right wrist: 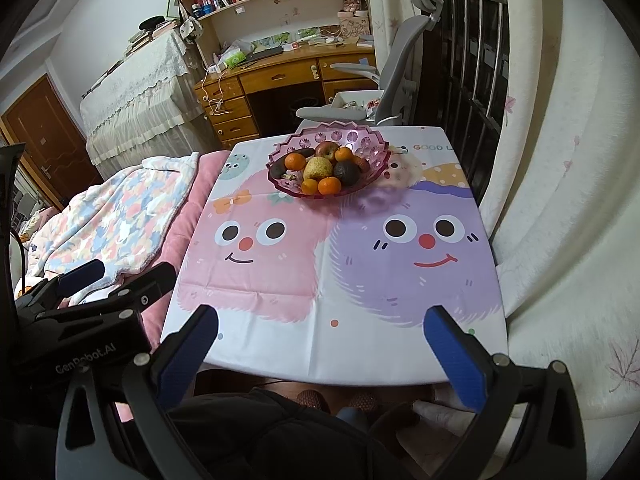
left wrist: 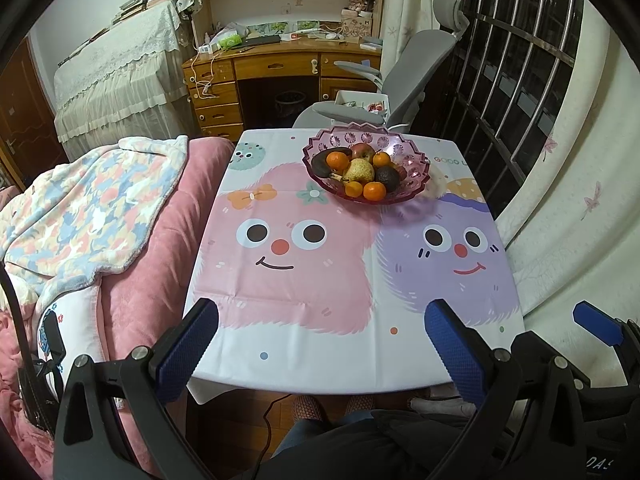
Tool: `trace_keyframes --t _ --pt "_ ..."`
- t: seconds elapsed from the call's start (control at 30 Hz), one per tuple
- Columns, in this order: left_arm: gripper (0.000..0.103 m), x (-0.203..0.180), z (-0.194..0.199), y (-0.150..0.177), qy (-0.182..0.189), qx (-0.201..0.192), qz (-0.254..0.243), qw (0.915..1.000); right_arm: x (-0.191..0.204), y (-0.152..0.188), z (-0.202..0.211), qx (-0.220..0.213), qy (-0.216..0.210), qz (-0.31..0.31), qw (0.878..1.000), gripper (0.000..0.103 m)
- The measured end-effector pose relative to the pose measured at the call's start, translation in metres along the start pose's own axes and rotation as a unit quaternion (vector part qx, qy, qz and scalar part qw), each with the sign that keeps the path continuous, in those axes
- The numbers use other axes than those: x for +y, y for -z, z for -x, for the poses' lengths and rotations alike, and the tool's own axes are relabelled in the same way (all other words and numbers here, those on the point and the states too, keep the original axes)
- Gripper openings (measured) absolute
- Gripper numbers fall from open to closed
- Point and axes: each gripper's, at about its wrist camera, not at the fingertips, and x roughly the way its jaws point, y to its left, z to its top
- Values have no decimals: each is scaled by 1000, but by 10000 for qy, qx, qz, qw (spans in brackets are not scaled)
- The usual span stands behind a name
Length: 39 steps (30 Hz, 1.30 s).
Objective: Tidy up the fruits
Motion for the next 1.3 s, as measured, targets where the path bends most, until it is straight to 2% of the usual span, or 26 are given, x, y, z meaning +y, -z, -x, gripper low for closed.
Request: trace_keyframes --t 1.3 --pt "103 -1 -2 -2 -14 4 -29 10000 -3 -4 0 16 -8 -18 10000 103"
